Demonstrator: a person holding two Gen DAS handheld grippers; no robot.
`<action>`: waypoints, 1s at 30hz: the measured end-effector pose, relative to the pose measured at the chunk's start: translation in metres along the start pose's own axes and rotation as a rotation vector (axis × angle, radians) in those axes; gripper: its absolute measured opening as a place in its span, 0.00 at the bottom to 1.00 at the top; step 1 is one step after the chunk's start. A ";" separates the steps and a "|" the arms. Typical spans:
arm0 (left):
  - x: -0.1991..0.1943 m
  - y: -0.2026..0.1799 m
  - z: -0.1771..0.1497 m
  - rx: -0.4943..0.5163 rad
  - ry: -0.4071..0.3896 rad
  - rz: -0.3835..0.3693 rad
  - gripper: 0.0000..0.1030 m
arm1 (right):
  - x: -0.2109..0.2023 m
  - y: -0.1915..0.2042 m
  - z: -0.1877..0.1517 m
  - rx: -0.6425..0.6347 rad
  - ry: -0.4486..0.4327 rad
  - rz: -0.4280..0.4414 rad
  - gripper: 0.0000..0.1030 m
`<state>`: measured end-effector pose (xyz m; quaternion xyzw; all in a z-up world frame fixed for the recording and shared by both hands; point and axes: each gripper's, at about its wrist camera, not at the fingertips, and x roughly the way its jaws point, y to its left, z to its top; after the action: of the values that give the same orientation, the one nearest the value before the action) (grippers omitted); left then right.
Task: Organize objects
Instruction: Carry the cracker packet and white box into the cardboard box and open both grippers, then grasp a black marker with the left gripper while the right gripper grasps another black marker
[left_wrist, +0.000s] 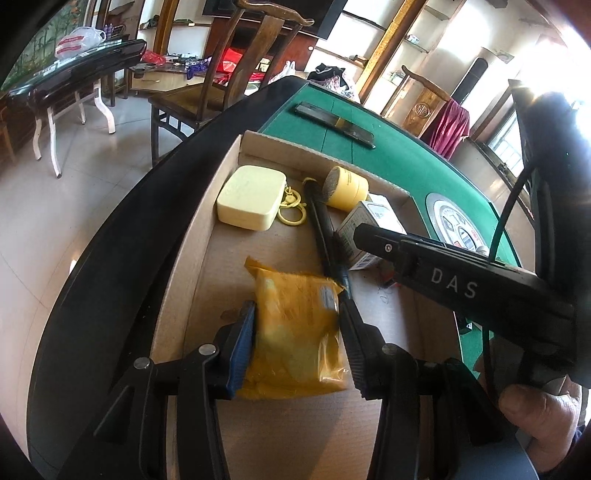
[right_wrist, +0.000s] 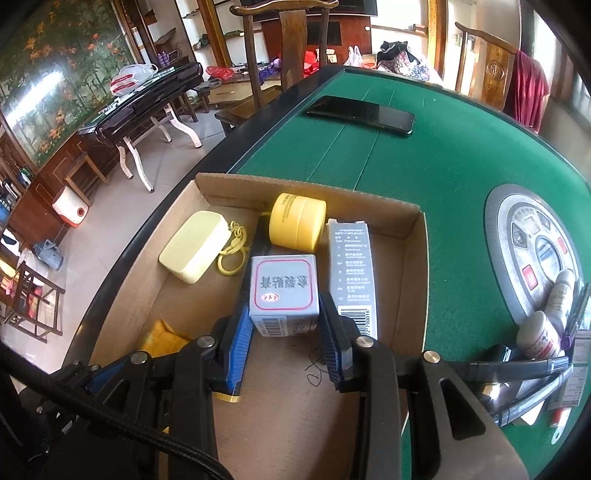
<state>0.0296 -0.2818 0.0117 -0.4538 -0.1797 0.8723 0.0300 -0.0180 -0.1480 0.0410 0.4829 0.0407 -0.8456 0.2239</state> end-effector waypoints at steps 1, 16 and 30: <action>-0.001 0.000 0.000 -0.003 -0.001 -0.002 0.39 | -0.001 0.000 0.000 0.000 0.001 -0.002 0.32; -0.023 -0.015 0.000 -0.013 -0.060 -0.042 0.45 | -0.050 -0.031 -0.019 0.050 -0.092 0.046 0.37; -0.018 -0.117 -0.012 0.230 -0.041 -0.112 0.45 | -0.132 -0.163 -0.081 0.228 -0.255 0.011 0.40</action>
<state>0.0369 -0.1730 0.0596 -0.4188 -0.1042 0.8931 0.1270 0.0353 0.0662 0.0846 0.3940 -0.0867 -0.8980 0.1756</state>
